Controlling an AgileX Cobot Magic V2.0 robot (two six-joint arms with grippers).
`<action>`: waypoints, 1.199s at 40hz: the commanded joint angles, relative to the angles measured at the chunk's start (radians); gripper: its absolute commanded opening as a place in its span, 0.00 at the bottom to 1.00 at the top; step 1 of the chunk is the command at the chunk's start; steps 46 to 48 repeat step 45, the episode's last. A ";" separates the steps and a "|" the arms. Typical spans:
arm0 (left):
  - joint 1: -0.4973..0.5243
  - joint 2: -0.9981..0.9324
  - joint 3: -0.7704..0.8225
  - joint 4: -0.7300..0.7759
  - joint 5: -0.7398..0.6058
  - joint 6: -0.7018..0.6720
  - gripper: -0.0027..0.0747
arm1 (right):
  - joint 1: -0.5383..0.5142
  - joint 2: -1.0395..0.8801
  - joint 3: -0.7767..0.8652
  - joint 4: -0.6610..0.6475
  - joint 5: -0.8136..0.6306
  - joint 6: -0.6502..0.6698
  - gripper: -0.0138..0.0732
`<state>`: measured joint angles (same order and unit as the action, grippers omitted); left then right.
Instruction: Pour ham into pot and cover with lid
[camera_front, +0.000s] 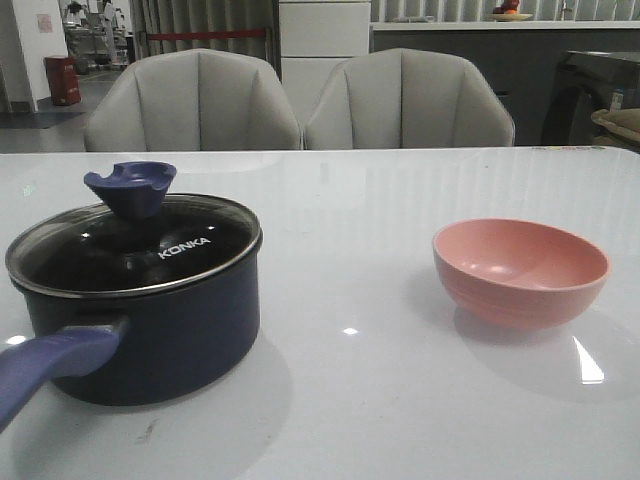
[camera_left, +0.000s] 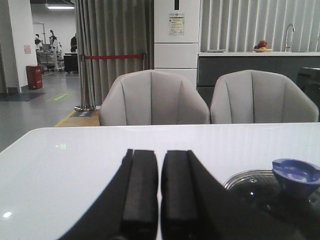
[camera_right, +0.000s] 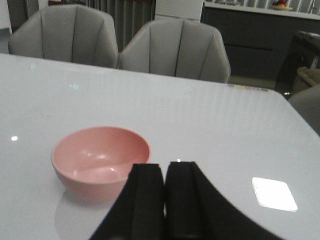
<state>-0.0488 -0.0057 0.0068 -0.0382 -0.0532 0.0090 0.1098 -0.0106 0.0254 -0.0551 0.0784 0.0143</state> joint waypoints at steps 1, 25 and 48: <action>0.003 -0.022 0.030 -0.003 -0.071 -0.009 0.20 | -0.008 -0.017 0.011 0.022 -0.119 0.003 0.34; 0.003 -0.022 0.030 -0.003 -0.071 -0.009 0.20 | -0.008 -0.017 0.011 0.048 -0.117 0.003 0.34; 0.003 -0.022 0.030 -0.003 -0.071 -0.009 0.20 | -0.008 -0.017 0.011 0.048 -0.117 0.003 0.34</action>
